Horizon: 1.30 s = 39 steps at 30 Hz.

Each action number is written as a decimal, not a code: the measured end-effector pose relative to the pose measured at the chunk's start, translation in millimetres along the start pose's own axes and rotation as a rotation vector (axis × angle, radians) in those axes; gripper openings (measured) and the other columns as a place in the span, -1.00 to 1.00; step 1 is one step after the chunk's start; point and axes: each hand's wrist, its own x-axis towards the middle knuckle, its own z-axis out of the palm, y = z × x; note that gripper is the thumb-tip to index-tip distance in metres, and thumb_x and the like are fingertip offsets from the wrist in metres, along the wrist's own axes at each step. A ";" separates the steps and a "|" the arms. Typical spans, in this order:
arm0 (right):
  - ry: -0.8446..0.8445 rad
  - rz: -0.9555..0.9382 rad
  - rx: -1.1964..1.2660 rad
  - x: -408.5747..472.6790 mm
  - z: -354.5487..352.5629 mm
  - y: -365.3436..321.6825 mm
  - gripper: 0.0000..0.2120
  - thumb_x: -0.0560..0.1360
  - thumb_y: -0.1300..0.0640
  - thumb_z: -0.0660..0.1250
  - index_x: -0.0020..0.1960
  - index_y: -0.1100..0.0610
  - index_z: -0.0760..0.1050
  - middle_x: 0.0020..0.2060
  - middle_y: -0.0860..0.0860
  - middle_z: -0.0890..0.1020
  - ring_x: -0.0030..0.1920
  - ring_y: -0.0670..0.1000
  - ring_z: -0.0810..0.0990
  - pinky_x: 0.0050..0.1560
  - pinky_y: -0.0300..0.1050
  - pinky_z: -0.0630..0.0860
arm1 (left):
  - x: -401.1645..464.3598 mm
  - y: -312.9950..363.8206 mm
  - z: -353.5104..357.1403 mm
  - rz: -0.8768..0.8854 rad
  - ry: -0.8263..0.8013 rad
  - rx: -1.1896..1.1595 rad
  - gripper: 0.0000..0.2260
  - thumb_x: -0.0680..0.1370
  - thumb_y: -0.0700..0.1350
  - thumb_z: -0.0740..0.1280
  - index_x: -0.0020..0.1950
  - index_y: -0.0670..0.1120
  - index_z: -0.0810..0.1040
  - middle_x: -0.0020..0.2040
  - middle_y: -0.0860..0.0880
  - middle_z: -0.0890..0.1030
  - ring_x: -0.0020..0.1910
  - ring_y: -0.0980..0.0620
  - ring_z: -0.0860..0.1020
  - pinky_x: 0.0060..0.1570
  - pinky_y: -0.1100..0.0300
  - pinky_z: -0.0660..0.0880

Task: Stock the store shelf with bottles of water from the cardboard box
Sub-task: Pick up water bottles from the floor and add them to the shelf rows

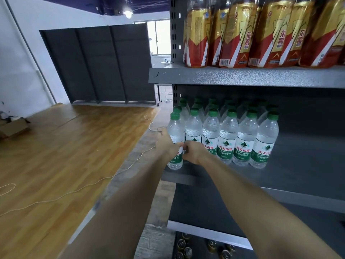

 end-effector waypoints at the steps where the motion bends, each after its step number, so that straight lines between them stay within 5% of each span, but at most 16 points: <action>1: 0.003 -0.002 -0.005 -0.8 1.1 -0.7 -0.84 0.42 0.17 0.34 -0.19 -0.03 0.38 -0.15 0.00 0.58 -0.14 0.05 0.55 -0.13 -0.11 0.49 | 0.2 -0.2 1.4 -0.007 0.012 -0.001 -0.28 0.40 -0.01 0.54 0.46 -0.09 0.26 0.36 -0.13 0.39 0.34 -0.21 0.39 0.26 -0.02 0.37; 8: 0.016 -0.006 -0.032 -21.1 0.2 0.2 -0.89 0.44 0.13 0.36 -0.05 0.08 0.48 -0.09 0.03 0.62 -0.09 0.07 0.55 0.01 -0.05 0.54 | -3.7 -0.2 3.3 -0.054 -0.015 0.048 -0.25 0.49 0.00 0.47 0.52 -0.14 0.12 0.48 -0.17 0.23 0.40 -0.25 0.31 0.33 -0.07 0.31; 12: 0.023 0.004 -0.045 -35.9 0.0 1.2 -0.86 0.47 0.11 0.38 -0.01 0.08 0.47 -0.08 0.03 0.58 -0.09 0.06 0.53 -0.08 -0.10 0.47 | -5.9 -3.4 0.6 -0.079 -0.050 0.019 -0.26 0.47 0.00 0.49 0.50 -0.18 0.17 0.42 -0.23 0.33 0.37 -0.25 0.37 0.34 -0.07 0.36; 15: 0.025 0.017 -0.031 -49.6 -3.7 0.6 -0.78 0.48 0.12 0.40 0.09 0.15 0.49 -0.01 0.06 0.57 -0.06 0.06 0.52 -0.04 -0.09 0.47 | -8.5 -13.2 -0.3 -0.059 -0.020 -0.003 -0.49 0.44 -0.06 0.49 0.33 -0.14 0.42 0.25 -0.17 0.54 0.26 -0.19 0.49 0.21 -0.01 0.46; 19: 0.029 0.058 -0.035 -64.1 -4.5 -2.9 -0.78 0.46 0.16 0.40 0.08 0.16 0.50 -0.01 0.08 0.59 -0.01 0.10 0.57 0.07 0.02 0.55 | -23.8 -15.8 -11.1 -0.017 -0.070 0.079 -0.75 0.52 -0.14 0.33 0.17 -0.18 0.50 0.12 -0.18 0.61 0.14 -0.20 0.54 0.11 -0.01 0.51; 24: 0.040 0.094 -0.046 -81.6 7.2 -4.2 -0.78 0.43 0.16 0.40 0.05 0.16 0.49 -0.01 0.12 0.60 -0.01 0.13 0.57 0.07 0.04 0.55 | -46.2 -16.9 -12.3 0.074 -0.166 0.147 -0.81 0.52 -0.16 0.26 0.09 -0.21 0.51 0.08 -0.21 0.60 0.12 -0.23 0.54 0.08 0.00 0.51; 28: 0.067 0.146 -0.034 -103.0 20.1 -2.7 -0.76 0.43 0.15 0.39 0.09 0.16 0.53 0.00 0.12 0.64 0.02 0.14 0.59 0.09 0.03 0.55 | -67.0 -24.0 -5.2 0.148 -0.210 0.167 -0.94 0.50 -0.15 0.22 -0.16 -0.10 0.43 0.00 -0.19 0.61 0.04 -0.22 0.55 0.00 0.00 0.52; 31: 0.073 0.204 -0.041 -124.4 28.5 11.9 -0.74 0.45 0.13 0.38 0.13 0.12 0.54 0.03 0.10 0.63 0.06 0.16 0.58 0.07 -0.02 0.54 | -87.1 -26.4 12.0 0.230 -0.265 0.196 -0.78 0.50 -0.16 0.23 -0.32 -0.04 0.29 -0.12 -0.17 0.58 -0.04 -0.23 0.56 -0.05 -0.01 0.52; 39: 0.064 0.437 0.026 -201.9 54.4 84.1 -0.79 0.50 0.16 0.32 0.13 0.15 0.50 0.09 0.13 0.62 0.13 0.17 0.57 0.10 -0.02 0.52 | -154.4 -24.4 77.2 0.417 -0.547 0.336 -0.87 0.55 -0.13 0.24 -0.20 -0.05 0.42 -0.12 -0.10 0.59 -0.15 -0.17 0.53 -0.15 0.03 0.51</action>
